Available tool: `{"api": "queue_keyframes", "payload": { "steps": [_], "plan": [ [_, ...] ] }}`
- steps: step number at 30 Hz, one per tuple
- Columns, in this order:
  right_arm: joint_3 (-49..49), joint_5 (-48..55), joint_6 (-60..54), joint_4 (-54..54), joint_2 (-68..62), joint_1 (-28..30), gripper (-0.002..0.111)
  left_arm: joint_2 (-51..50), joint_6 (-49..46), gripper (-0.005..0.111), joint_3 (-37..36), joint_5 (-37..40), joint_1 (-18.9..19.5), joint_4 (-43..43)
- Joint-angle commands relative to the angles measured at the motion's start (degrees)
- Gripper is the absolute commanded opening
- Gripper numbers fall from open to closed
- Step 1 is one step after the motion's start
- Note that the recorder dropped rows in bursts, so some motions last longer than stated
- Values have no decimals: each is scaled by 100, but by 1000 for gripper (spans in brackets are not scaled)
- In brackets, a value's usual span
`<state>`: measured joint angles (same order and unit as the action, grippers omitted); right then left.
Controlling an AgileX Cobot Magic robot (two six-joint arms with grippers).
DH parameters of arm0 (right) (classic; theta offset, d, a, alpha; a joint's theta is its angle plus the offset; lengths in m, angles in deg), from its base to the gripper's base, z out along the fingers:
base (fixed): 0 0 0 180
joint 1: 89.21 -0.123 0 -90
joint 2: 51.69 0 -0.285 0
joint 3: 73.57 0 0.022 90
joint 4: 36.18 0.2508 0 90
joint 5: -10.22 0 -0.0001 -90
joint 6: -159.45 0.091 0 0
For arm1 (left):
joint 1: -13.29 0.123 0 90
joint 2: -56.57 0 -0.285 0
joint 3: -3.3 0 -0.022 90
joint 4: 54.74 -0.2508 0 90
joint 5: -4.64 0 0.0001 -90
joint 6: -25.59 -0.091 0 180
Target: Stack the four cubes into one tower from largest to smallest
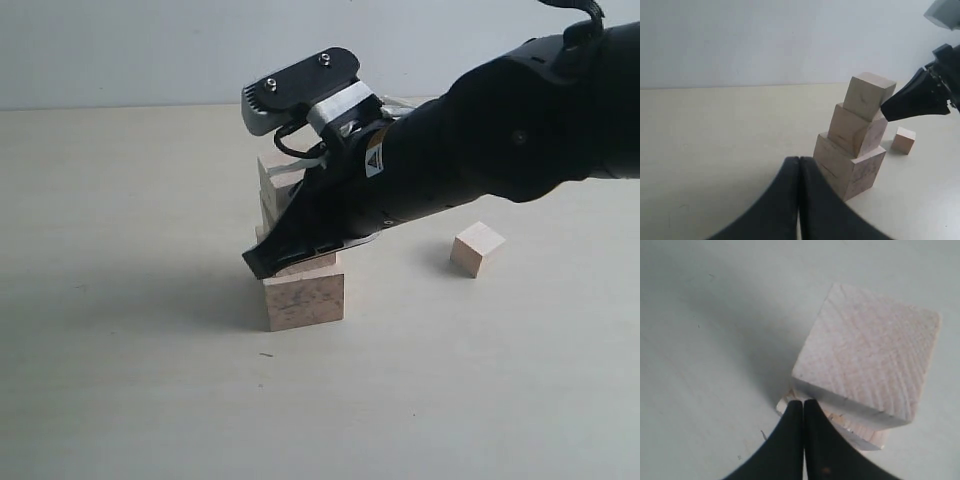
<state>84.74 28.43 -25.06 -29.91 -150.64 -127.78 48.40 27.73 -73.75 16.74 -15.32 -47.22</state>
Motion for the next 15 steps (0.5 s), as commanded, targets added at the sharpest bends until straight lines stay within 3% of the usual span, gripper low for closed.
{"api": "queue_keyframes", "payload": {
  "steps": [1,15],
  "plan": [
    [49,67,-39,-14,125,-7,0,38,-12,0,-18,-16,15,11],
    [49,-182,-51,89,103,-78,0,38,-12,0,-18,-16,15,11]
  ]
}}
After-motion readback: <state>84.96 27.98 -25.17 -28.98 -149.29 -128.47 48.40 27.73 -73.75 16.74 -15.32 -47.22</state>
